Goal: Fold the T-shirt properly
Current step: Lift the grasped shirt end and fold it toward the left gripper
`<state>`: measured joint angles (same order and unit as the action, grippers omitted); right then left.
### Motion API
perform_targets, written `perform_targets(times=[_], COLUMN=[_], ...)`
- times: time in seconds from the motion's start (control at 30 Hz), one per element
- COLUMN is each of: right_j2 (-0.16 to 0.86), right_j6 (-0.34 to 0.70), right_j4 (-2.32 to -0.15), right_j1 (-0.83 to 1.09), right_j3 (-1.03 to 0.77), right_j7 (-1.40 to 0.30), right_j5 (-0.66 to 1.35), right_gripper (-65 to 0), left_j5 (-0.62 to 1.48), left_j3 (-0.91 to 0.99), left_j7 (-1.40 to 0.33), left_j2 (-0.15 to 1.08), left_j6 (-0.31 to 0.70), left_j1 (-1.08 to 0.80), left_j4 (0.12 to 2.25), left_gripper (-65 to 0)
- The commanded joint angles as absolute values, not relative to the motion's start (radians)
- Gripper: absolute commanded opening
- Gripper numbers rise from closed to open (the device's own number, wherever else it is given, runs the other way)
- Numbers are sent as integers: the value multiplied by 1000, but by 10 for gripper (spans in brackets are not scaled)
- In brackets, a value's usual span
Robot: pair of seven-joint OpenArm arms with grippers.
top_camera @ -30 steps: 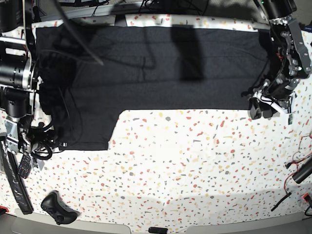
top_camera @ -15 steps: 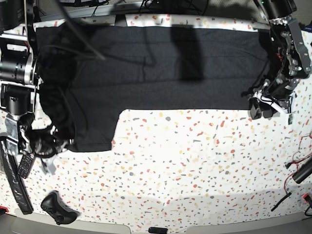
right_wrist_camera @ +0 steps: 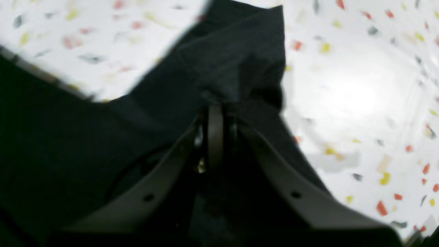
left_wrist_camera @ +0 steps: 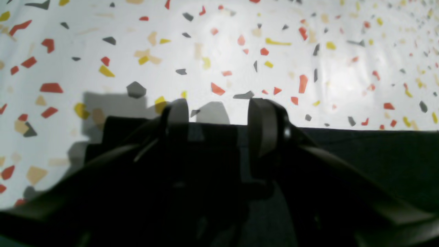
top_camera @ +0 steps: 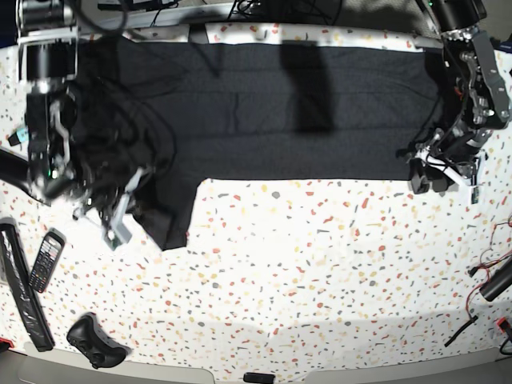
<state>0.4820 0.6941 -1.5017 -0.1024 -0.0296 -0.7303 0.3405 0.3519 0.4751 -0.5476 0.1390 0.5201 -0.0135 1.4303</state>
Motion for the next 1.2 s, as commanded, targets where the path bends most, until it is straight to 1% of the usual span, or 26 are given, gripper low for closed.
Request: perform_targets(times=[0.0,0.23,0.43,0.53,0.57,0.63,0.7,0.73,0.8,0.93,1.17], right_j2=[495,495,495,495,494,490,490,490,490,493,496], right_j6=[698,698,698,698,683,596,546,543,545,569,567], right_j4=[-1561,-1845,-1974,-1974,-1972,-1958,-1913,-1883,-1818,-1698,-1621], right_j1=[-83,166,313,293,275,231,182,157,109,19,-96], right_j3=[-37,-37,-37,-39,-39,-39,-39,-38,-30,29,218], right_j7=[-717,-698,-640,-593,-591,-596,-604,-612,-633,-725,-740], right_j5=[352,352,346,331,321,287,288,288,287,287,187], right_gripper=[-650,-650,-650,-650,-650,-639,-527,-494,-487,-487,-487], left_j5=[363,364,364,367,368,368,368,368,368,368,367], left_j3=[476,476,476,476,476,476,476,476,476,476,476], left_j7=[-524,-524,-524,-524,-524,-524,-525,-528,-531,-530,-527], left_j2=[150,150,150,150,150,150,150,150,150,150,150], left_j6=[524,524,524,524,524,524,524,524,524,524,524], left_j1=[-2,-3,-2,-2,-2,-2,-3,-2,-2,-2,-2], left_j4=[1449,1449,1449,1449,1449,1449,1449,1449,1449,1449,1449], left_gripper=[-380,-380,-380,-380,-380,-380,-380,-380,-380,-380,-380])
